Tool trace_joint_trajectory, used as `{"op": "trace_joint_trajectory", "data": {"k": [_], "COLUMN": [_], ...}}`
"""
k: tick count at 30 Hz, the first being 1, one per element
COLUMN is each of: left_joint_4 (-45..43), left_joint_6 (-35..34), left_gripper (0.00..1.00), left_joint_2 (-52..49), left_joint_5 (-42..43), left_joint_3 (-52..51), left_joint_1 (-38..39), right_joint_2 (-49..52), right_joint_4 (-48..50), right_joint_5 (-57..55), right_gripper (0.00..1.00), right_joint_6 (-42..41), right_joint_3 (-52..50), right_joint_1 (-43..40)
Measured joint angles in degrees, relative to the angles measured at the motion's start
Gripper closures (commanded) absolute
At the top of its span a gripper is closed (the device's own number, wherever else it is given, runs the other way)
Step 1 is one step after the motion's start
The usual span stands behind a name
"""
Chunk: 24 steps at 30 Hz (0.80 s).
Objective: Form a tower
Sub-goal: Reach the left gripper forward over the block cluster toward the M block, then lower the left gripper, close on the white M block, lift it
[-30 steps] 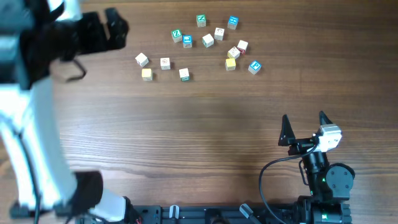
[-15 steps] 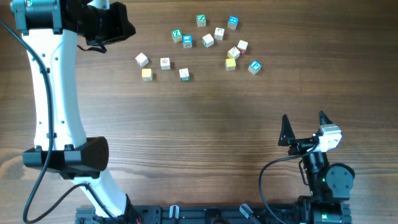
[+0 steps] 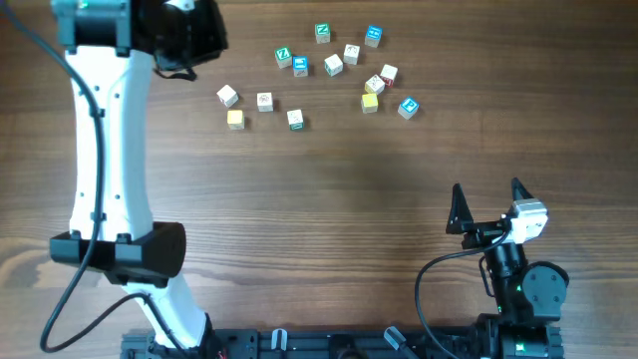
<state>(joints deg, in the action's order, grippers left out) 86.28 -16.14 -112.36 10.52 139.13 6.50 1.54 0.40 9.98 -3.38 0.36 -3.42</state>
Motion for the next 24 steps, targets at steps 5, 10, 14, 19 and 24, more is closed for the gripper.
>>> {"op": "trace_joint_trajectory", "data": {"k": [5, 10, 14, 19, 24], "left_joint_4": [-3.23, -5.40, -5.62, -5.62, -5.79], "left_joint_6": [-1.90, -2.40, -2.84, -2.64, -2.62], "left_gripper": [0.96, 0.65, 0.33, 0.33, 0.35], "left_joint_2": [-4.17, -13.51, -18.71, -24.83, -29.46], "left_joint_5": [-4.61, -5.18, -6.05, -6.71, -7.69], "left_joint_3": [0.00, 0.00, 0.00, 0.00, 0.00], "left_joint_1": [4.70, 4.98, 4.98, 4.98, 4.98], "right_joint_2": [0.00, 0.00, 0.00, 0.00, 0.00], "right_joint_4": [0.00, 0.00, 0.00, 0.00, 0.00], "right_joint_5": [0.00, 0.00, 0.00, 0.00, 0.00], "right_gripper": [0.01, 0.00, 0.00, 0.00, 0.00], "right_joint_6": [0.00, 0.00, 0.00, 0.00, -0.02], "right_joint_3": [0.00, 0.00, 0.00, 0.00, 0.00], "right_joint_1": [0.00, 0.00, 0.00, 0.00, 0.00]}}
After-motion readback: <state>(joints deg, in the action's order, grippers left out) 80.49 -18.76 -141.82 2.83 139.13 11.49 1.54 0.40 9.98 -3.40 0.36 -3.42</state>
